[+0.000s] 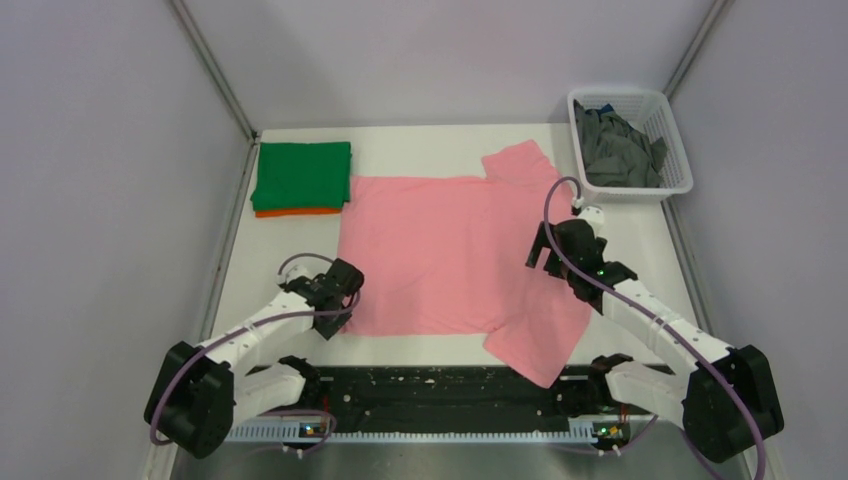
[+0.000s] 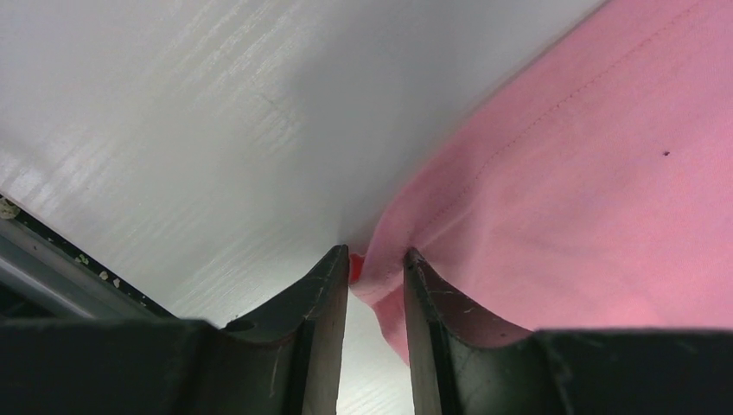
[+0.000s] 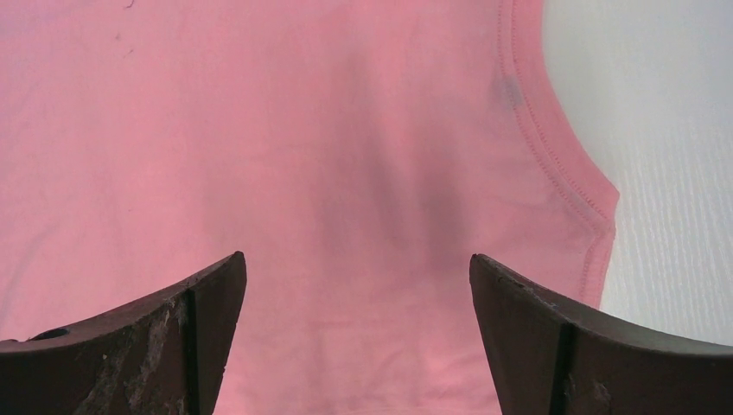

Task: Fold and stack the t-shirts
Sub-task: Grab the side of the flattened tshirt closest away from the robot with both arms

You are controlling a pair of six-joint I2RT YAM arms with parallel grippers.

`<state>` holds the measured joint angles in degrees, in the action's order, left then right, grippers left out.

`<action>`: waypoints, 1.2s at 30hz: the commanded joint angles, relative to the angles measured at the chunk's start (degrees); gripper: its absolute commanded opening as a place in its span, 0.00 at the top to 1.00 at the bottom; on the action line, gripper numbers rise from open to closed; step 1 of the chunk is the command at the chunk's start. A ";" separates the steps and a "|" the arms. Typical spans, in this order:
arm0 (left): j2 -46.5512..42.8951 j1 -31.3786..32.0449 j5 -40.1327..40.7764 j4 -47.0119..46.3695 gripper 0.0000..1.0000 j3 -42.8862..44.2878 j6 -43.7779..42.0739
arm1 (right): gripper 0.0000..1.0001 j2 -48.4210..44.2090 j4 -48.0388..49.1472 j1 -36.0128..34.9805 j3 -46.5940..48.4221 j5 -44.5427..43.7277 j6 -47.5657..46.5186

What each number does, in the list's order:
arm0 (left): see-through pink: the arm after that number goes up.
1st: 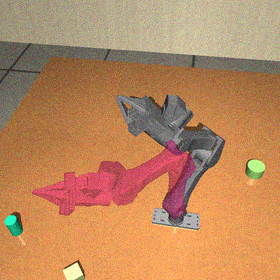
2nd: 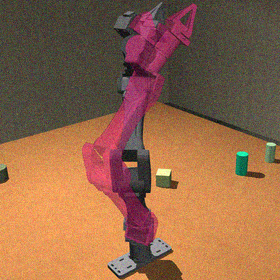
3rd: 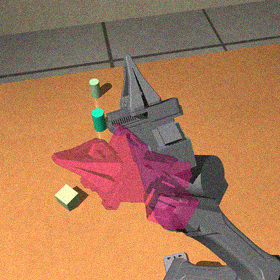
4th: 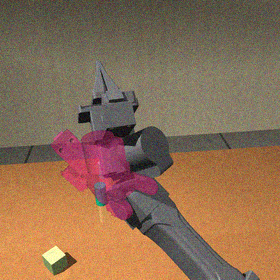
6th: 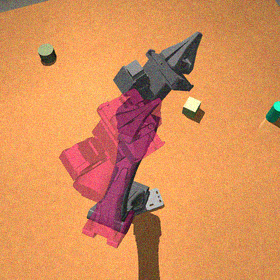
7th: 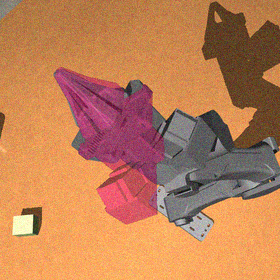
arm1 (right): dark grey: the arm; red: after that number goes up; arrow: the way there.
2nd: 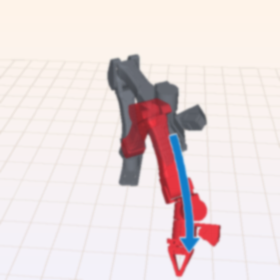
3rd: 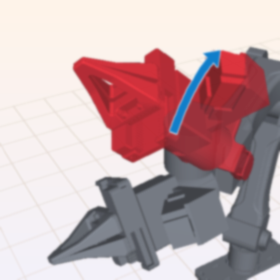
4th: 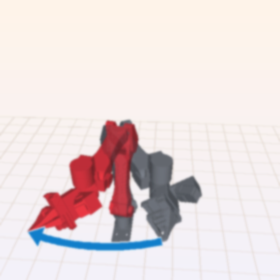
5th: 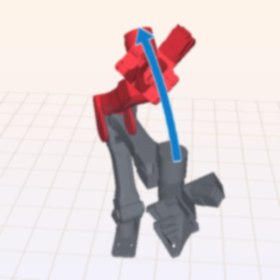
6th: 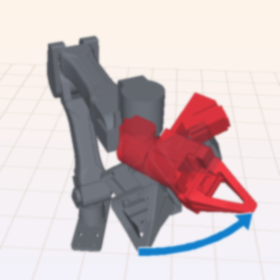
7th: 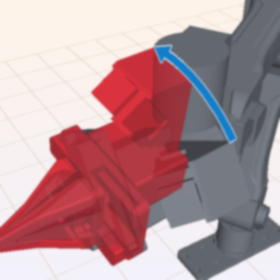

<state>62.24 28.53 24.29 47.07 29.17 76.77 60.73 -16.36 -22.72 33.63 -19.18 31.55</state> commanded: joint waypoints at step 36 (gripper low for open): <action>-22.67 0.31 1.15 9.09 1.00 1.07 -1.76 | 0.04 -6.15 -17.85 -4.33 5.04 3.52 3.06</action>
<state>45.82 28.67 20.97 50.41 29.61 76.29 56.40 -26.63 -23.62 35.14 -17.93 32.71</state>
